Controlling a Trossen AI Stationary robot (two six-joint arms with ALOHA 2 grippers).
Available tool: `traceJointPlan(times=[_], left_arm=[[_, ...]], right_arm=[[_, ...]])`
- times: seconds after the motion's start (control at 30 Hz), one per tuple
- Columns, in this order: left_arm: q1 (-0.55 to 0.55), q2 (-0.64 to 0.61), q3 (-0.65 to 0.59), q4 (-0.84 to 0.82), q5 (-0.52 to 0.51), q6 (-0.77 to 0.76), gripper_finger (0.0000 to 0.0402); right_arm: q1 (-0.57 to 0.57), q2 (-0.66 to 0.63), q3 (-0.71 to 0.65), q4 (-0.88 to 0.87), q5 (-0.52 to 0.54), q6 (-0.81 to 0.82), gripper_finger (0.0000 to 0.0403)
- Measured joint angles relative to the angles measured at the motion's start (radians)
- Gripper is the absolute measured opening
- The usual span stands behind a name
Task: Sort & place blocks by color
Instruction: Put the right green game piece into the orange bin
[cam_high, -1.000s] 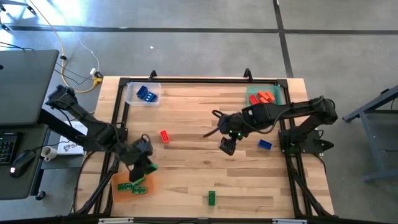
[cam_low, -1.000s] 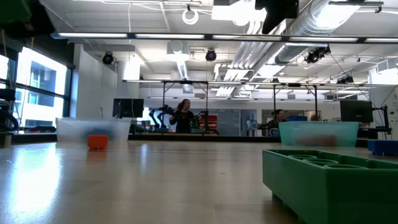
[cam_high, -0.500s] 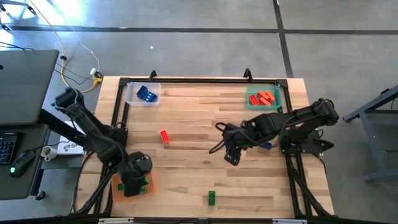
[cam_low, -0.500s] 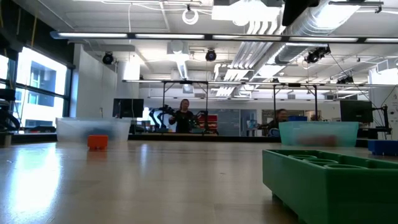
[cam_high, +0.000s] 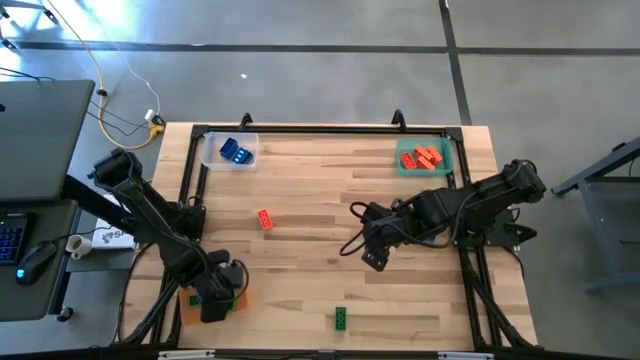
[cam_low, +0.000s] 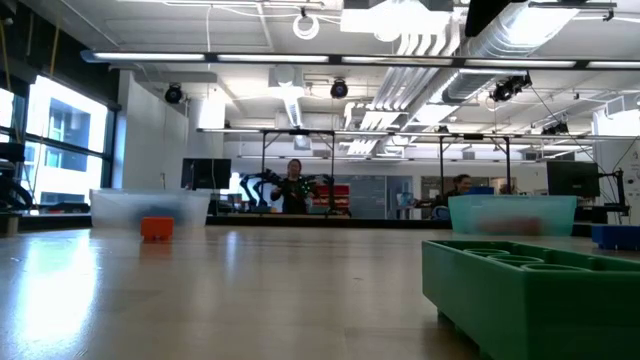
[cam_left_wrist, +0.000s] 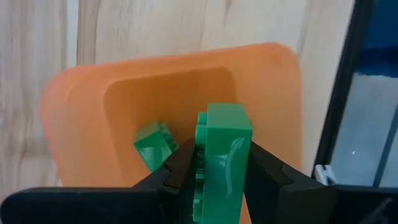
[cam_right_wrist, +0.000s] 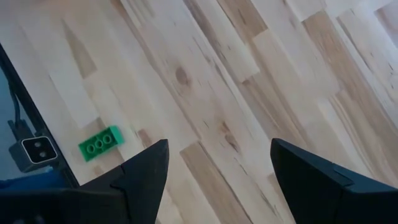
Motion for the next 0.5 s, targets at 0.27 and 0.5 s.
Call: traceJointPlan(times=[0.27,0.5], left_arm=[[0.002,0.035,0.000,0.001,0.007,-0.004,0.0088],[0.026,0.035,0.000,0.004,0.035,-0.007,0.0131]], right_arm=[[0.012,0.000,0.000,-0.002,0.014,0.012,0.0268],[0.012,0.000,0.000,-0.041,0.016,0.004,0.0268]])
